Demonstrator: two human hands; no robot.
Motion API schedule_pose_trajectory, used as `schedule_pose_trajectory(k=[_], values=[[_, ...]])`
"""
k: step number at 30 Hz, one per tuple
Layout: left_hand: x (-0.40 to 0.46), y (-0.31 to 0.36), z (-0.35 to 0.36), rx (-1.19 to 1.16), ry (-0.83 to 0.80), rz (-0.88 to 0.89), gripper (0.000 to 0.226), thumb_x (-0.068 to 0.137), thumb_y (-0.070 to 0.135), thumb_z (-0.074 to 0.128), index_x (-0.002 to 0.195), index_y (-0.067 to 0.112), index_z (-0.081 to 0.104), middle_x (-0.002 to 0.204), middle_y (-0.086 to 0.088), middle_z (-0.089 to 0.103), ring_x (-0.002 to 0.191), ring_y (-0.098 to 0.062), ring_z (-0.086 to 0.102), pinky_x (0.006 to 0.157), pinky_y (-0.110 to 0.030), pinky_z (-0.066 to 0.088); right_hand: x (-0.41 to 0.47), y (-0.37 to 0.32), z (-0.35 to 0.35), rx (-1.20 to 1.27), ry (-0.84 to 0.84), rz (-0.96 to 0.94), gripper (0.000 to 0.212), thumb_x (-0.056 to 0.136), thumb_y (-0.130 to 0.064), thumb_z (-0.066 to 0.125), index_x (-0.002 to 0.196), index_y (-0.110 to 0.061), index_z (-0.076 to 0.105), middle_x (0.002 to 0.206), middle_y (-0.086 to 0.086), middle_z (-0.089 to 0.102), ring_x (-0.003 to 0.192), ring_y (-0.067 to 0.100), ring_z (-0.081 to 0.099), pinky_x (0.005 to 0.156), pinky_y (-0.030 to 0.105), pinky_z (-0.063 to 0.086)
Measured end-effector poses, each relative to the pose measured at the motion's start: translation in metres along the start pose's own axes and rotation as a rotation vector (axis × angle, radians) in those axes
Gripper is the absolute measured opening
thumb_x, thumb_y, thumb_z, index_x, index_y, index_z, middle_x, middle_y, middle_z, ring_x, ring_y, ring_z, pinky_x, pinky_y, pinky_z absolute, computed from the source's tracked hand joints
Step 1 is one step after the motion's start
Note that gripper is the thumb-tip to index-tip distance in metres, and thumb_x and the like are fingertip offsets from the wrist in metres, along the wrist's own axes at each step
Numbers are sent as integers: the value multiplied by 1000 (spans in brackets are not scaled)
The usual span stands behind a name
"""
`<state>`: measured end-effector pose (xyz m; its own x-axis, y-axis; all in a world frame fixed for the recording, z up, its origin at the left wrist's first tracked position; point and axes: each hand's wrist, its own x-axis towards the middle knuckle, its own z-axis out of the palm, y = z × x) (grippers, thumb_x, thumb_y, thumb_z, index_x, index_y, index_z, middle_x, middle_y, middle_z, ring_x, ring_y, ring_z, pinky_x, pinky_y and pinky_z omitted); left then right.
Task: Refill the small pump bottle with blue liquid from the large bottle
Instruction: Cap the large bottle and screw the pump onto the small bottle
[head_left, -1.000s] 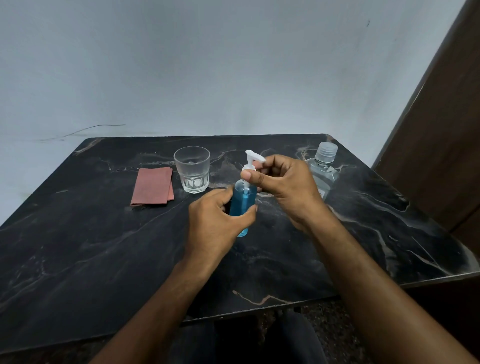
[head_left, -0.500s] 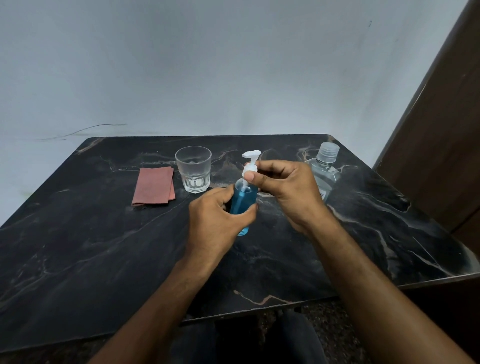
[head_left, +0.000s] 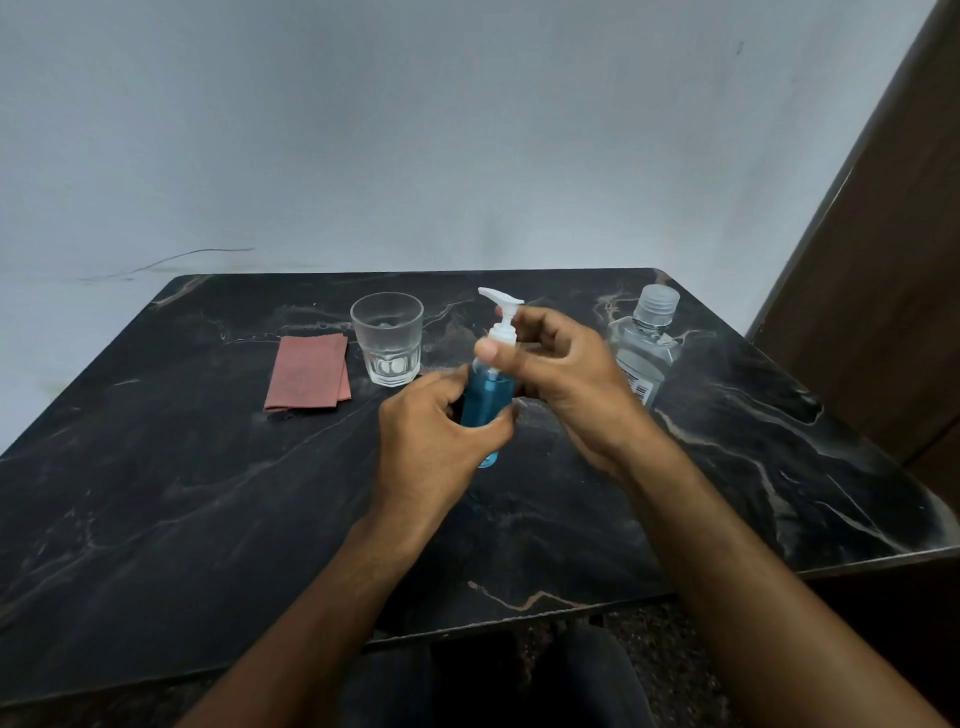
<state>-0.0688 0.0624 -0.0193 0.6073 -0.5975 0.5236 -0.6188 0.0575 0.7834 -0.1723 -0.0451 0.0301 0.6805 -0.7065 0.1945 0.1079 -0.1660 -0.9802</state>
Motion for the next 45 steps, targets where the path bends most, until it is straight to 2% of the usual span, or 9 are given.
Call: schedule_pose_trajectory(k=[4, 9, 18, 24, 28, 31, 34, 40, 45], values=[[-1, -2, 1, -14, -4, 18, 26, 77, 35, 87, 98, 21, 80, 79, 7, 71, 70, -10, 67, 62, -26, 57, -2, 1, -3, 92, 32, -50, 21, 91, -10, 71, 110, 0, 75, 109, 18, 75, 103, 35, 72, 91, 49, 57], [-1, -3, 3, -19, 0, 7, 23, 76, 36, 86, 93, 23, 79, 75, 8, 71, 64, -7, 65, 57, -18, 53, -3, 2, 3, 58, 118, -66, 28, 79, -9, 82, 102, 4, 75, 93, 14, 78, 83, 19, 75, 74, 25, 59], [-4, -6, 1, -33, -20, -24, 26, 74, 35, 87, 96, 24, 79, 82, 10, 73, 74, -3, 70, 63, -13, 55, -4, 4, 7, 26, 78, -5, 37, 79, -18, 83, 110, -4, 71, 104, 13, 76, 98, 26, 73, 85, 38, 61], [-2, -5, 2, -22, -4, -20, 26, 74, 35, 87, 93, 19, 79, 79, 7, 72, 70, -9, 69, 63, -25, 58, -3, 4, 9, 17, 140, -68, 23, 76, -14, 86, 91, 0, 75, 81, 7, 77, 75, 13, 73, 69, 23, 58], [-1, -3, 4, -8, -9, -12, 25, 73, 35, 88, 89, 18, 77, 78, 7, 72, 70, -8, 69, 63, -26, 58, -2, 2, 17, -13, 222, -23, 49, 66, -23, 93, 94, 6, 65, 86, 16, 69, 79, 23, 67, 80, 46, 59], [-3, -5, 5, -11, -6, -30, 25, 72, 35, 89, 86, 19, 77, 78, 7, 73, 70, -8, 71, 63, -27, 59, -4, 3, 19, -24, 188, 13, 52, 69, -25, 91, 103, 4, 64, 98, 25, 70, 85, 35, 67, 87, 53, 56], [-4, -6, 4, -33, -6, -32, 26, 71, 38, 87, 90, 23, 79, 79, 9, 73, 70, -5, 70, 62, -23, 58, -6, 2, 13, 27, 98, 20, 39, 82, -16, 81, 116, -5, 68, 110, 17, 72, 100, 33, 70, 93, 47, 58], [-2, -5, 4, -29, -10, -27, 28, 73, 39, 86, 94, 23, 79, 78, 8, 73, 69, -8, 70, 62, -26, 59, -7, 3, 9, 73, 109, -59, 16, 80, -7, 81, 95, -3, 76, 93, 9, 79, 80, 14, 74, 74, 24, 60], [-3, -1, 6, 5, -1, 10, 25, 72, 33, 90, 88, 19, 77, 75, 9, 70, 67, -4, 66, 58, -13, 50, -2, 5, 17, 1, 212, -24, 42, 62, -24, 95, 79, -14, 58, 75, 3, 65, 70, 14, 64, 68, 29, 57]])
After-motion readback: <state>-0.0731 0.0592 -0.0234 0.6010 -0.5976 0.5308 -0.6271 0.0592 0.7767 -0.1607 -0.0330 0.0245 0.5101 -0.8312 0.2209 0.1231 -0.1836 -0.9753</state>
